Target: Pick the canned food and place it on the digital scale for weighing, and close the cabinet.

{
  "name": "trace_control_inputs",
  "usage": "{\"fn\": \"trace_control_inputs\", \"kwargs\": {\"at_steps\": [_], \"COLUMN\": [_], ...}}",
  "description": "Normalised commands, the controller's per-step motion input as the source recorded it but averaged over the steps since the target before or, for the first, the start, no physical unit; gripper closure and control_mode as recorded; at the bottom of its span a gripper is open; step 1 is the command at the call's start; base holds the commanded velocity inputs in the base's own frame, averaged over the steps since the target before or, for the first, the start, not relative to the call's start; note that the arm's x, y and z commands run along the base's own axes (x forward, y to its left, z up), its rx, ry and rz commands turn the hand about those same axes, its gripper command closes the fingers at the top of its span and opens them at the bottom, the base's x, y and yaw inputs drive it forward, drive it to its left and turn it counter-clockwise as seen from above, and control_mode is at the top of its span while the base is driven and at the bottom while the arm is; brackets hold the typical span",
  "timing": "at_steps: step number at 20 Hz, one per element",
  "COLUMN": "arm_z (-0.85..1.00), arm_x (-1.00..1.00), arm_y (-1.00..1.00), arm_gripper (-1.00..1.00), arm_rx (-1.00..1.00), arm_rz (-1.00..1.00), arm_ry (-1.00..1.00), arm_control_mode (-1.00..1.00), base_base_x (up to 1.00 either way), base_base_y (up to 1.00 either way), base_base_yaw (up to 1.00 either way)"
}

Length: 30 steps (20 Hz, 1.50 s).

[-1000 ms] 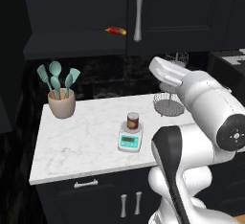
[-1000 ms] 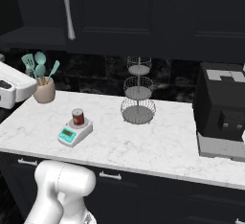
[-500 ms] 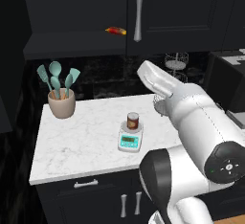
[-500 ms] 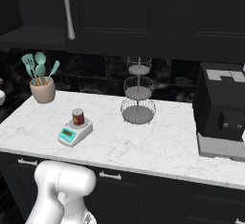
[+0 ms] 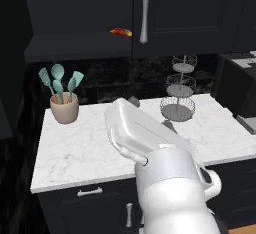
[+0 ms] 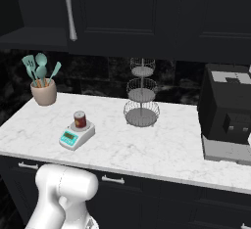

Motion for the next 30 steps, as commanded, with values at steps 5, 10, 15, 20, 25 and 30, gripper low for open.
{"fn": "trace_control_inputs", "kwargs": {"at_steps": [5,10,15,20,25,30], "arm_z": [0.00,0.00,0.06,0.02,-0.06,-0.28], "arm_x": [-0.87,-0.49,-0.06,0.29,0.46,0.11], "arm_y": [0.92,1.00,0.70,0.59,0.39,0.62], "arm_gripper": [-1.00,-1.00,-1.00,-1.00,-1.00,-1.00], "arm_rx": [0.13,0.00,0.09,0.19,0.21,0.05], "arm_rz": [0.01,0.06,0.12,0.20,0.10,0.02], "arm_ry": [-0.16,-0.04,0.03,0.24,0.22,0.06], "arm_control_mode": [-1.00,-1.00,-1.00,-1.00,-1.00,-1.00], "base_base_x": [0.00,0.00,0.00,0.00,0.00,0.00], "base_base_y": [0.00,0.00,0.00,0.00,0.00,0.00], "base_base_yaw": [0.00,0.00,0.00,0.00,0.00,0.00]}}
